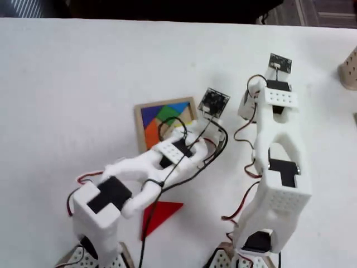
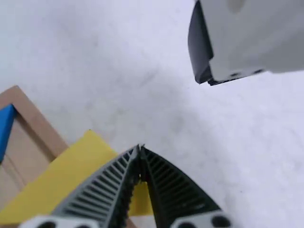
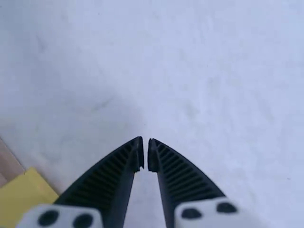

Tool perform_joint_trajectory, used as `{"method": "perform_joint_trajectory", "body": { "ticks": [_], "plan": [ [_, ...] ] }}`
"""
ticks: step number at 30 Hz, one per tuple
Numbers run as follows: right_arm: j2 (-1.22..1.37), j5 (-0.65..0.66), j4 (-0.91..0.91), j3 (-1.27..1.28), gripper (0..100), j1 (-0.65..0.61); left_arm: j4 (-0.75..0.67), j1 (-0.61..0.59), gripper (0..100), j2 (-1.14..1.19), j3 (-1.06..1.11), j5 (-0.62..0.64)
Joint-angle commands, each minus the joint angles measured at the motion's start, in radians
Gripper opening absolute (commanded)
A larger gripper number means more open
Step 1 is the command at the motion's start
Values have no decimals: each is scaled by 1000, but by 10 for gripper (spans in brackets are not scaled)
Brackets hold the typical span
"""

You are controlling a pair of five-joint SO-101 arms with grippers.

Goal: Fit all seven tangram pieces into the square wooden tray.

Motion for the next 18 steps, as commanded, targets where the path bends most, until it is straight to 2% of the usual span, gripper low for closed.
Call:
{"method": "perform_joint_trajectory", "body": {
  "ticks": [1,6,18],
  "plan": [
    [-64,-2,-15,-5,19,1,-34,-56,23,-12,-58,-6],
    [-64,-2,-13,-3,19,1,-20,-101,23,-10,-49,-6],
    [-33,-2,-16,-11,19,-5,-18,-117,23,-21,43,-5]
  ]
}}
